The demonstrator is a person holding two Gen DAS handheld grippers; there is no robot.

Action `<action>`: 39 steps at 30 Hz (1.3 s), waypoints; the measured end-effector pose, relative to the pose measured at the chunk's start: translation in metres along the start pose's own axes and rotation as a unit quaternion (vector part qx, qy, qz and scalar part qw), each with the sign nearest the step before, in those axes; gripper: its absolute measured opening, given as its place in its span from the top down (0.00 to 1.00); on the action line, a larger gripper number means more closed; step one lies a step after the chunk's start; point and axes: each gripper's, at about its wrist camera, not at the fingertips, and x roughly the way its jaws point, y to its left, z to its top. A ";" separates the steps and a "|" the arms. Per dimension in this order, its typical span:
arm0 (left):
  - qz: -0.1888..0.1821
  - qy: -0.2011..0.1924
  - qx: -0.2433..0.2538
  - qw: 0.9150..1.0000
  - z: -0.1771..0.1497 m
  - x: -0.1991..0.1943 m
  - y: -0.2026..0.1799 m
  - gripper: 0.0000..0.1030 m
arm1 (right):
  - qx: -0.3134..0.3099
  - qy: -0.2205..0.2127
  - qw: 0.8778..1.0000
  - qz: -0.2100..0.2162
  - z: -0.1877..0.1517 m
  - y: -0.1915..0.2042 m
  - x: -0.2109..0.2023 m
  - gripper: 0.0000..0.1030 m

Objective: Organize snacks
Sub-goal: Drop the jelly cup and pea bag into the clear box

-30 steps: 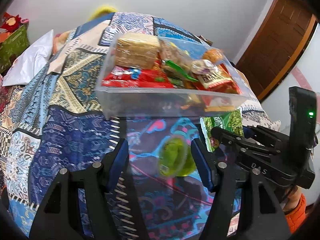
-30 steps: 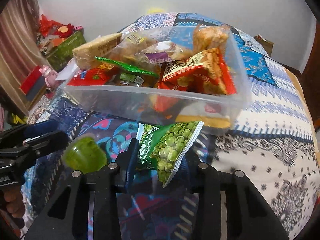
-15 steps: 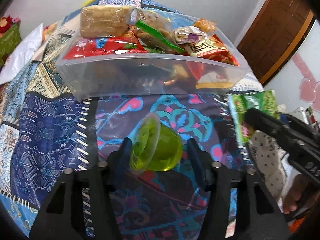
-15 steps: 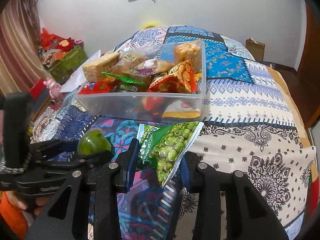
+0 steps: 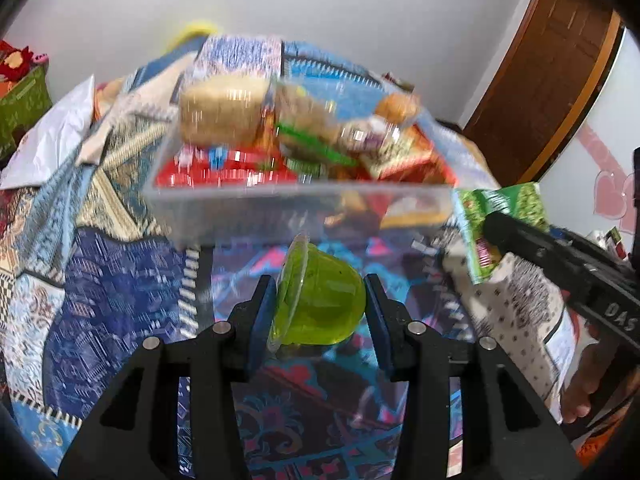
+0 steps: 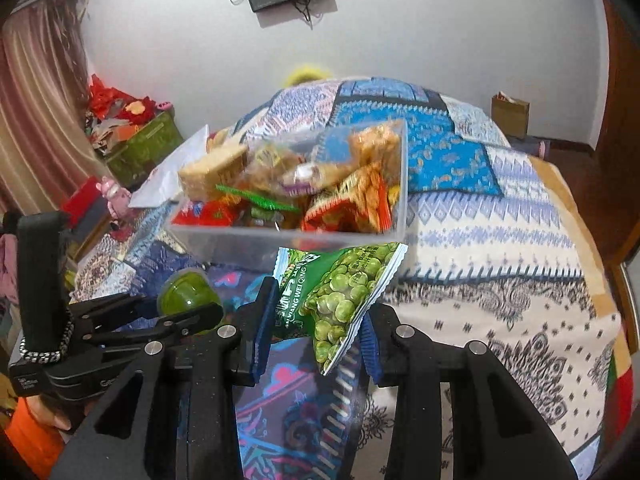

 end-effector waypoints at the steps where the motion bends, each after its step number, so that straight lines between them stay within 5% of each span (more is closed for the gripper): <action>1: -0.002 -0.009 0.001 1.000 0.005 -0.005 -0.001 0.57 | -0.001 -0.004 1.000 0.000 0.003 0.001 -0.001 0.67; 13: -0.006 -0.066 0.006 0.998 0.064 -0.011 -0.011 0.57 | -0.012 -0.032 0.999 -0.007 0.041 0.001 0.013 0.67; 32: -0.003 -0.029 -0.001 1.000 0.083 0.049 -0.007 0.57 | -0.046 0.003 0.999 -0.010 0.046 -0.005 0.056 0.66; 39: -0.010 -0.006 -0.018 1.000 0.080 0.053 -0.001 0.55 | -0.038 0.017 0.999 -0.030 0.044 -0.009 0.056 0.48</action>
